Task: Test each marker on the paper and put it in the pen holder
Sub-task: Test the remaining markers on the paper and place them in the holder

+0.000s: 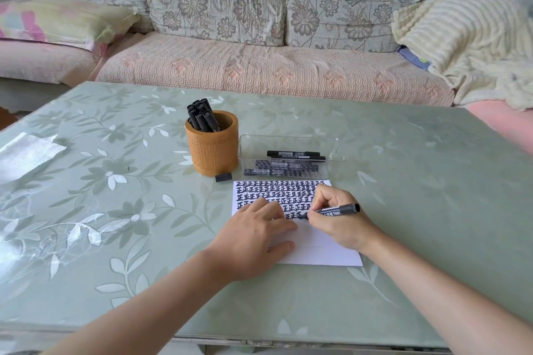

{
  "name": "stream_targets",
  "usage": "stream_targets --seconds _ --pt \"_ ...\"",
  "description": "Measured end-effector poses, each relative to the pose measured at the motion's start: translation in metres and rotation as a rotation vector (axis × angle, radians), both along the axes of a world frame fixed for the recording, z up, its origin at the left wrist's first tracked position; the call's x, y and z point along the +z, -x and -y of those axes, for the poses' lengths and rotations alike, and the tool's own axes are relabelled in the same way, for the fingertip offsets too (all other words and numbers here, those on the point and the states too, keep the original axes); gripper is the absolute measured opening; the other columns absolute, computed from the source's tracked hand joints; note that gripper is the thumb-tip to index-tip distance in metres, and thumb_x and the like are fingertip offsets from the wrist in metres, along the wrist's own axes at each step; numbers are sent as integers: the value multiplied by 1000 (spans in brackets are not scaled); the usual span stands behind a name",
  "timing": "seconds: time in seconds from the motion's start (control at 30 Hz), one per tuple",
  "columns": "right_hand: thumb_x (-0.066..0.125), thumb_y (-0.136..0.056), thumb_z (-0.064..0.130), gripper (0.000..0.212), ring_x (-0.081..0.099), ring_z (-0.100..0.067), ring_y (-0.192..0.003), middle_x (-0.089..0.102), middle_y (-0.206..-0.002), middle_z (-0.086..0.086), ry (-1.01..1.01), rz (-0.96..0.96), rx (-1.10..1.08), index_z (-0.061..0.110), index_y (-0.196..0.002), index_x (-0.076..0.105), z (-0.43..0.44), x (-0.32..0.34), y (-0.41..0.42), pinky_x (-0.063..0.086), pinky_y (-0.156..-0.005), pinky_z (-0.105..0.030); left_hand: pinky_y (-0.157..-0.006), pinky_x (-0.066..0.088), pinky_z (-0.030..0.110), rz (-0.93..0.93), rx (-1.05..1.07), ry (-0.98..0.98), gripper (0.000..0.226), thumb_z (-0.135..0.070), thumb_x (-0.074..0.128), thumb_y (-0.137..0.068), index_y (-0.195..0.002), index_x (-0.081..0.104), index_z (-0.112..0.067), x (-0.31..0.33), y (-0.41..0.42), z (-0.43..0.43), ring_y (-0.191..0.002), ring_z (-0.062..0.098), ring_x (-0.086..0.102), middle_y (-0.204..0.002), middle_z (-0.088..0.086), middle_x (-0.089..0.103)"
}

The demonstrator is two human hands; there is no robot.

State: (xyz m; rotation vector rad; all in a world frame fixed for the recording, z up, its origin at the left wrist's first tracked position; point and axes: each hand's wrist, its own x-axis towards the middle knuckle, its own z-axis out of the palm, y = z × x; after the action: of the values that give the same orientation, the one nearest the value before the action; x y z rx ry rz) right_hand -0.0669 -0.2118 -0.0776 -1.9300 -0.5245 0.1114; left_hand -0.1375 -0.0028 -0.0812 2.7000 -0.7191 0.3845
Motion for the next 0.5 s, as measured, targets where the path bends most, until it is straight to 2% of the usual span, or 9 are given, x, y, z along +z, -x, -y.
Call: stream_targets --seconds 0.23,0.37,0.5 --pt "59 -63 17 19 38 -12 -58 43 -60 4 31 44 -67 17 -59 41 -3 2 -2 27 -55 -29 -72 33 23 10 -6 3 33 -52 51 -88 -113 63 -35 -2 -1 -1 -87 12 44 -98 -11 51" --pt "55 -65 8 13 36 -18 -49 42 -57 -12 -167 -118 -147 8 -63 42 -1 5 -3 26 -46 -28 -72 33 23 9 -7 -12 34 -52 49 -88 -114 63 -35 -3 -2 -2 -89 12 45 -99 -11 51" --pt "58 -71 10 11 39 -18 -42 46 -50 -5 -187 -131 -141 10 -67 48 -3 9 -1 31 -45 -27 -71 44 30 -13 -45 23 31 -47 47 -92 -112 64 -32 1 -5 -7 -90 16 50 -98 -9 54"
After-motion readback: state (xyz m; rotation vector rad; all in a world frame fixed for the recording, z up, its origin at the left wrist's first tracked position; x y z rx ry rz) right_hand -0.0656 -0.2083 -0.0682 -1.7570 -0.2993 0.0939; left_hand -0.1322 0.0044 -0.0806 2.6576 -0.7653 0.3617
